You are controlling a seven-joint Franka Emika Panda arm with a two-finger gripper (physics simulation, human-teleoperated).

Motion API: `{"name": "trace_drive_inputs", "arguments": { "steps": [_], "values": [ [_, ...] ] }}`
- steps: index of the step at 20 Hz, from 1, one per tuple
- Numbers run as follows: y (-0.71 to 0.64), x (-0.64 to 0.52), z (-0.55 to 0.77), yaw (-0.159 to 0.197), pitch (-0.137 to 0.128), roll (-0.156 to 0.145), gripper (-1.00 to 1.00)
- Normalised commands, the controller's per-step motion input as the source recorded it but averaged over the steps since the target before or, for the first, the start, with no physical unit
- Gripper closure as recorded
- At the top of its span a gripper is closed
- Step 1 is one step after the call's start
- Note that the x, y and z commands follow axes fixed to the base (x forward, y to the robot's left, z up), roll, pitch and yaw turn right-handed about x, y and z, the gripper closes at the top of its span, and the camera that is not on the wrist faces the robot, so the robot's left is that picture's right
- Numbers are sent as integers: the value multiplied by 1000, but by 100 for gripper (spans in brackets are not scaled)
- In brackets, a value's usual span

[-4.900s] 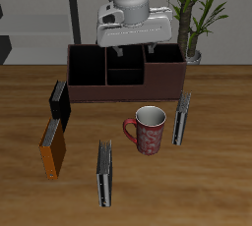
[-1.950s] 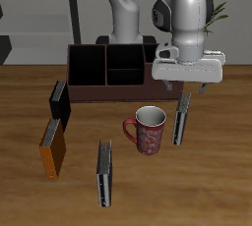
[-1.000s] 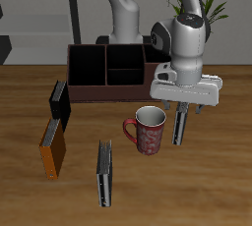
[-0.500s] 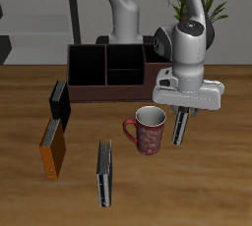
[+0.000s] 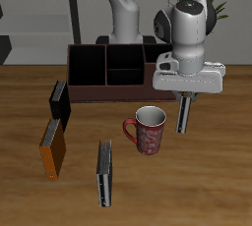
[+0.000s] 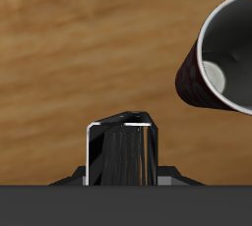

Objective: Place the left striped book into the back desk caddy's left compartment

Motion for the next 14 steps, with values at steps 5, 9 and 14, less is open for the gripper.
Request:
{"name": "trace_drive_inputs", "arguments": {
  "steps": [5, 9, 14],
  "values": [
    [-151, -117, 554, 109, -51, 17, 100],
    [-366, -49, 397, 61, 12, 27, 100],
    [-384, -110, 222, 39, 8, 5, 100]
  ]
}}
